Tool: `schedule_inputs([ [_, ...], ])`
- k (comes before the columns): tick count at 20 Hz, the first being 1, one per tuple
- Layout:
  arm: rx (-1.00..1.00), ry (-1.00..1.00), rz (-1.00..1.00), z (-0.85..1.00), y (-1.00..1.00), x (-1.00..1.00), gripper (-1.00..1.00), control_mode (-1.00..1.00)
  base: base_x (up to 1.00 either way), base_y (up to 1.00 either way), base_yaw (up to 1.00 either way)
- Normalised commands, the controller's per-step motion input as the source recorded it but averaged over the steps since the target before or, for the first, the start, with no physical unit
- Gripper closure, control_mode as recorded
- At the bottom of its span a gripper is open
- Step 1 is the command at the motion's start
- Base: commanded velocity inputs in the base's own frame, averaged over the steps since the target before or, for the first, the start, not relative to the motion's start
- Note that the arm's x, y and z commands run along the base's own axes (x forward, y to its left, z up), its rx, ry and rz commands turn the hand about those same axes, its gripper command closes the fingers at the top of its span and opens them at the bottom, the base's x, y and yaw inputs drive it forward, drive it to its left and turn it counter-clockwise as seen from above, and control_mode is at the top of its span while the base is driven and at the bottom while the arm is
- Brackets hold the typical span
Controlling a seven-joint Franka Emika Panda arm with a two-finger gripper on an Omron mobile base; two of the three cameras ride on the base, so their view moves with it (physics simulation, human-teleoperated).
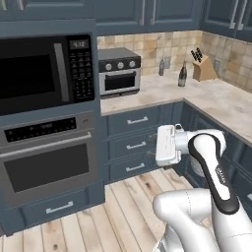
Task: Place the drinks on the dining counter in a tight cluster.
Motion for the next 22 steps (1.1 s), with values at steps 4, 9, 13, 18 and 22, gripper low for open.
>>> schedule_inputs([
  [4,0.00,0.00,0.00,0.00,0.00,0.00,-1.00,1.00,0.64,-0.30,-0.11],
  [9,0.00,0.00,0.00,0.00,0.00,0.00,-1.00,1.00,0.68,-0.34,-0.06],
  [13,0.00,0.00,0.00,0.00,0.00,0.00,-1.00,1.00,0.72,-0.44,0.00],
  [18,0.00,0.00,0.00,0.00,0.00,0.00,-1.00,1.00,0.76,-0.41,0.00],
  [22,0.00,0.00,0.00,0.00,0.00,0.00,-1.00,1.00,0.81,-0.32,0.00],
])
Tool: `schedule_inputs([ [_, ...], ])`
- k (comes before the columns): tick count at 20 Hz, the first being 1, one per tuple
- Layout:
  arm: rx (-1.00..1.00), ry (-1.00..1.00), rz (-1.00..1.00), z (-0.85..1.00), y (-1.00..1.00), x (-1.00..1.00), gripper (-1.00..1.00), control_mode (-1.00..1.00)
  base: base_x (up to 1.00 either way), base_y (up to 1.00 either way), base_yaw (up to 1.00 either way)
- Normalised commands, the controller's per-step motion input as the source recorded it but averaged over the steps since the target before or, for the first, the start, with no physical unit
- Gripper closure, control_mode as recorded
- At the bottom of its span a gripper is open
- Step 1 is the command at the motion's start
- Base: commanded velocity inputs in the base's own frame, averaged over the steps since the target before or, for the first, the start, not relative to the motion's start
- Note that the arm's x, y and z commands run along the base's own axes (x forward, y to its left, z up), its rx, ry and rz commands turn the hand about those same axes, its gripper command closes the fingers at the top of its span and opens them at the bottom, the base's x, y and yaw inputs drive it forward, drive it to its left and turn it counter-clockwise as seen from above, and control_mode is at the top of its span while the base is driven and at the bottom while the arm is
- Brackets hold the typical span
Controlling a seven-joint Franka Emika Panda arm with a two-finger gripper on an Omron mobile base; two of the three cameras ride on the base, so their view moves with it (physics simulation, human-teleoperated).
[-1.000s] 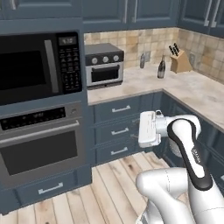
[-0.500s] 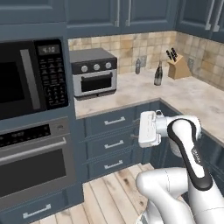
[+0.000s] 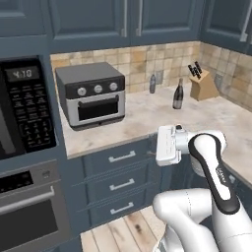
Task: Place the drinks on the dining counter in a tight cluster.
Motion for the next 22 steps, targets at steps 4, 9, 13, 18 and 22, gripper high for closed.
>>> schedule_inputs([
  [4,0.00,0.00,0.00,0.00,0.00,0.00,-1.00,1.00,0.78,-0.35,0.00],
  [9,0.00,0.00,0.00,0.00,0.00,0.00,-1.00,1.00,0.69,-0.31,0.00],
  [13,0.00,0.00,0.00,0.00,0.00,0.00,-1.00,1.00,0.60,-0.28,0.01],
  [18,0.00,0.00,0.00,0.00,0.00,0.00,-1.00,1.00,0.52,-0.22,0.00],
  [22,0.00,0.00,0.00,0.00,0.00,0.00,-1.00,1.00,0.58,-0.26,0.00],
])
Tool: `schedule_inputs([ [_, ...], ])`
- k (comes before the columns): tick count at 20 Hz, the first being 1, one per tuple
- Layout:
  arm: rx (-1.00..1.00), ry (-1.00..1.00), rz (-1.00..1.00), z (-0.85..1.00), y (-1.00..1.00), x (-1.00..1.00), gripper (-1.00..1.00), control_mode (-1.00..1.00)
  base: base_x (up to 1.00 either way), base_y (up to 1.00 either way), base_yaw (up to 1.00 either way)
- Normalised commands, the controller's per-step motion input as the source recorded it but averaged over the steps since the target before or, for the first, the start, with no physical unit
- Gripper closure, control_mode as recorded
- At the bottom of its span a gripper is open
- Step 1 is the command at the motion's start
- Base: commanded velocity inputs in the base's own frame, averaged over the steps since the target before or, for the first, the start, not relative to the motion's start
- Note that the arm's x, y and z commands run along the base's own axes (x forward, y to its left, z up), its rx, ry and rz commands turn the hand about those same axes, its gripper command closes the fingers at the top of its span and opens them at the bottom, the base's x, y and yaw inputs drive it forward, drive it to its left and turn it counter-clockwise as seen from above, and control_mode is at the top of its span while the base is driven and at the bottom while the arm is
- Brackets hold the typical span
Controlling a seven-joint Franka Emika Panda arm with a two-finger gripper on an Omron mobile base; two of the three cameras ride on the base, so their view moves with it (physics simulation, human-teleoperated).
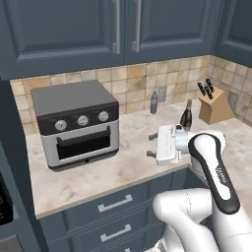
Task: Place the drinks on the dining counter in a tight cluster.
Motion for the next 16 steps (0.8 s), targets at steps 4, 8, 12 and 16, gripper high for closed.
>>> schedule_inputs([
  [4,0.00,0.00,0.00,0.00,0.00,0.00,-1.00,1.00,0.59,-0.23,0.00],
  [8,0.00,0.00,0.00,0.00,0.00,0.00,-1.00,1.00,0.56,-0.16,0.00],
  [12,0.00,0.00,0.00,0.00,0.00,0.00,-1.00,1.00,0.38,-0.08,0.00],
  [16,0.00,0.00,0.00,0.00,0.00,0.00,-1.00,1.00,0.12,-0.04,0.00],
])
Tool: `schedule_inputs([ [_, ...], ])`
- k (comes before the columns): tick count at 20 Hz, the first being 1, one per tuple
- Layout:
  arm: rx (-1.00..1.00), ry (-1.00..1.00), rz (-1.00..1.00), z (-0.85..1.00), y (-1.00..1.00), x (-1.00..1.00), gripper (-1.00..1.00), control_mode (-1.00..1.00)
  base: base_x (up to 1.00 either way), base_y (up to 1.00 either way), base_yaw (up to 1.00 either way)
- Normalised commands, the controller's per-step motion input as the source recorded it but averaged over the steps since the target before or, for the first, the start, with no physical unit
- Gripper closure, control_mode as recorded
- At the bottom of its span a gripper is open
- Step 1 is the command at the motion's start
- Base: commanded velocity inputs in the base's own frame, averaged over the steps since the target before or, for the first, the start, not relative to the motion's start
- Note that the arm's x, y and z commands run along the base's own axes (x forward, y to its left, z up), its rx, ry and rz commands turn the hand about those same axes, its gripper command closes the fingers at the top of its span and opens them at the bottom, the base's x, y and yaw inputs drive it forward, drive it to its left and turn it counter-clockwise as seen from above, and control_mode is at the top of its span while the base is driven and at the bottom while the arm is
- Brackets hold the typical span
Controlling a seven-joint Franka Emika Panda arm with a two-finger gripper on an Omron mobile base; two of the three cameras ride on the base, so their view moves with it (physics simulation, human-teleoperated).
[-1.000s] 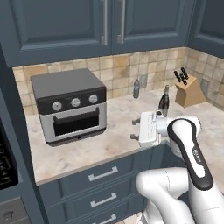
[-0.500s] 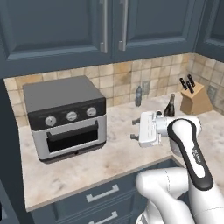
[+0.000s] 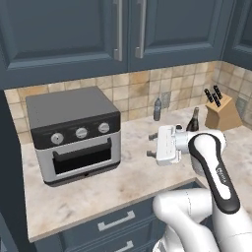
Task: Place the drinks on the dining counter in a tight cluster.
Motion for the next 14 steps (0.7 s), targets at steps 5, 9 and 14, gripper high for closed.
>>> schedule_inputs([
  [5,0.00,0.00,0.00,0.00,0.00,0.00,-1.00,1.00,0.00,0.00,0.00],
  [9,0.00,0.00,0.00,0.00,0.00,0.00,-1.00,1.00,0.00,-0.01,0.00],
  [14,0.00,0.02,-0.08,0.00,-0.12,0.07,-1.00,-1.00,0.01,-0.07,-0.01],
])
